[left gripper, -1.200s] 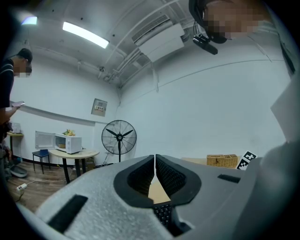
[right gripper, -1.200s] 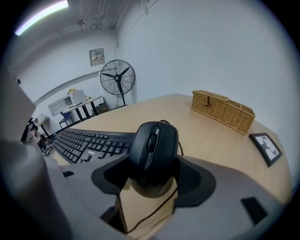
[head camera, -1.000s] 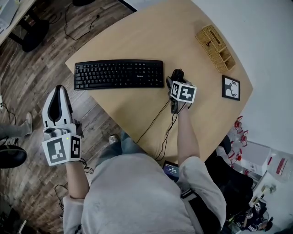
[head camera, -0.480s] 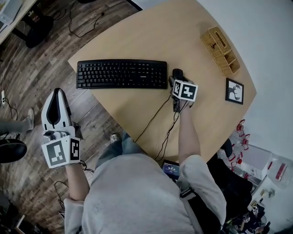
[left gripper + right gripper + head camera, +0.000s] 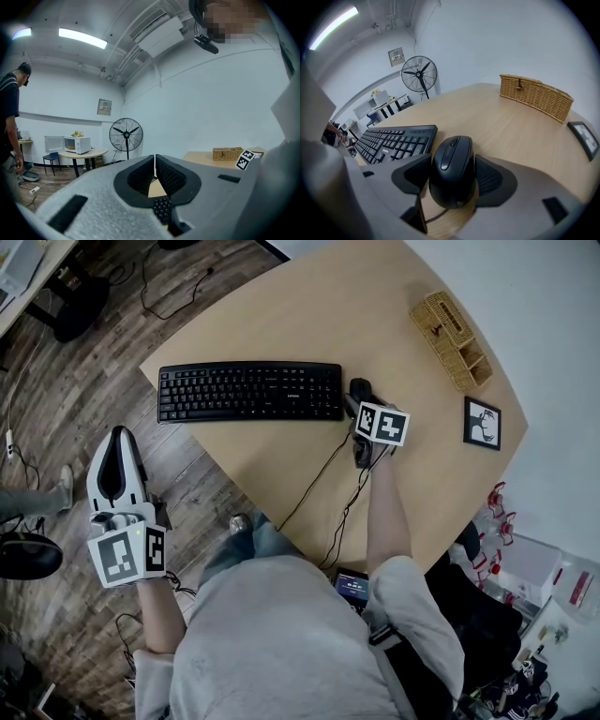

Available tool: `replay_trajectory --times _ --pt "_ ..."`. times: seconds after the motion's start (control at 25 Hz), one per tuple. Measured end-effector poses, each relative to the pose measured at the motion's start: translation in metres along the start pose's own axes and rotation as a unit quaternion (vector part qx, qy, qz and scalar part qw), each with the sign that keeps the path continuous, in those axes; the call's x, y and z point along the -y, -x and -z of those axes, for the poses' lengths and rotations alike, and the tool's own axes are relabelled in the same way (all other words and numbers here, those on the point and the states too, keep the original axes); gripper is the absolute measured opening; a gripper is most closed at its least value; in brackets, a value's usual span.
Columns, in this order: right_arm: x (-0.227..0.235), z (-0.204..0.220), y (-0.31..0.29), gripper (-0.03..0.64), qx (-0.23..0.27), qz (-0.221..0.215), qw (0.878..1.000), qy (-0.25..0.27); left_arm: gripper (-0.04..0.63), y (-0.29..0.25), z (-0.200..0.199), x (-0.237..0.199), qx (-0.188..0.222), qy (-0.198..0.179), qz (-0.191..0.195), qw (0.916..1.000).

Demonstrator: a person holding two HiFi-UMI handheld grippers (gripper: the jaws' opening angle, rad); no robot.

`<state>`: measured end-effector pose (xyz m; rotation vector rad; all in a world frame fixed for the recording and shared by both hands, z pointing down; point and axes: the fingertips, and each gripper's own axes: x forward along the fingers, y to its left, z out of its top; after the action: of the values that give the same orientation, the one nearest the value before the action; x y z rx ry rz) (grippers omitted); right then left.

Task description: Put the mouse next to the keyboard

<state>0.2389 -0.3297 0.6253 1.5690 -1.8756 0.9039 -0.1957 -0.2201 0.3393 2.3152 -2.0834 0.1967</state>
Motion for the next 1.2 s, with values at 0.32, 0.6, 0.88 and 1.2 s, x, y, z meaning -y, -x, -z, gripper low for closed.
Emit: replay_trajectory --times 0.32,0.6,0.88,1.2 --pt "0.002 -0.011 0.015 0.258 0.033 0.017 0.999 -0.003 0.018 0.012 -0.004 -0.006 0.009 0.000 -0.010 0.9999" --pt "-0.024 -0.018 0.062 0.245 0.093 -0.018 0.995 -0.004 0.018 0.025 -0.009 -0.009 0.025 0.005 -0.002 0.9997" --pt "-0.058 -0.011 0.114 0.018 0.144 -0.023 0.989 0.035 0.018 0.039 -0.013 -0.006 0.039 0.012 0.021 0.9989" --pt "-0.096 -0.005 0.175 0.014 0.206 -0.026 0.977 0.057 0.018 0.057 -0.020 0.001 0.058 0.015 0.055 0.9967"
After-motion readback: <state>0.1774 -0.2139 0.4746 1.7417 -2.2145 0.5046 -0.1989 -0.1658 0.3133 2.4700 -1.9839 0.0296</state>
